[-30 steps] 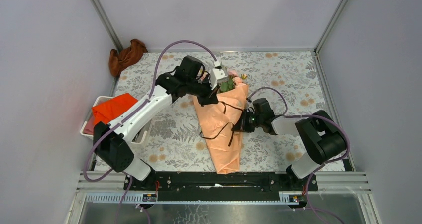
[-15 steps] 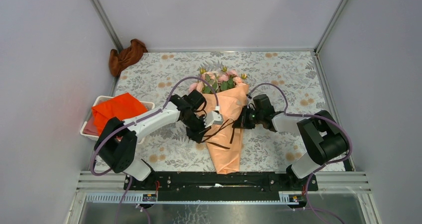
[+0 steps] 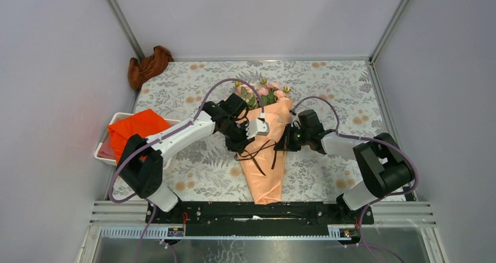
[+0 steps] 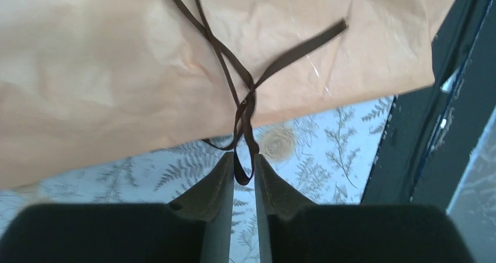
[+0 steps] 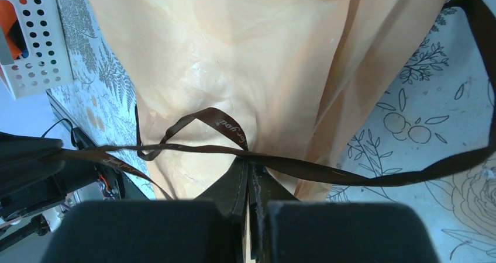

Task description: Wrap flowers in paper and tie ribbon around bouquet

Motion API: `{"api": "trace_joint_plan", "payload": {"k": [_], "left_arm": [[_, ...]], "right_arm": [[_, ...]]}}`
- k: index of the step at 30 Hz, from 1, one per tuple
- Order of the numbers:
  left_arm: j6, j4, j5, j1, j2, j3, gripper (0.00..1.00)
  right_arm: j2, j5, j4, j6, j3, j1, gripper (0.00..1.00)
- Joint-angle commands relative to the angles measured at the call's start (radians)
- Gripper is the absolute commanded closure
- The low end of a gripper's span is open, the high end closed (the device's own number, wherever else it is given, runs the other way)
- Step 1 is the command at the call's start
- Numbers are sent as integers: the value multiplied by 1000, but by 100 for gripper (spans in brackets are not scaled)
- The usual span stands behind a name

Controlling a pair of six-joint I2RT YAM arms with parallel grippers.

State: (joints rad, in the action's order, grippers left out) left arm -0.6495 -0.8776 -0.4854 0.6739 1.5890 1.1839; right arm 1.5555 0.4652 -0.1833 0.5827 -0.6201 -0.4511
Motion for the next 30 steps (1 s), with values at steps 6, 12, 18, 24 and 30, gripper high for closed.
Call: {"api": "trace_joint_plan", "payload": {"k": [6,12,18,24,30], "left_arm": [[64,135,62,-50,36,84,100],[201,178,-7,-179,44,179,100],[376,304,44,-237,105,186,100],[362,271,11,-177,164,147,100],[341,297,61,-145,155,97,100]], "right_arm": [[-110,23,97,-50,-40,5,100],[-132,13,112,-61,-52,5,100],[-140,28,148,-94,-54,5,100],[-194,64,142,-113,-40,5,100],[-229,159,195,-184,-75,5,100]]}}
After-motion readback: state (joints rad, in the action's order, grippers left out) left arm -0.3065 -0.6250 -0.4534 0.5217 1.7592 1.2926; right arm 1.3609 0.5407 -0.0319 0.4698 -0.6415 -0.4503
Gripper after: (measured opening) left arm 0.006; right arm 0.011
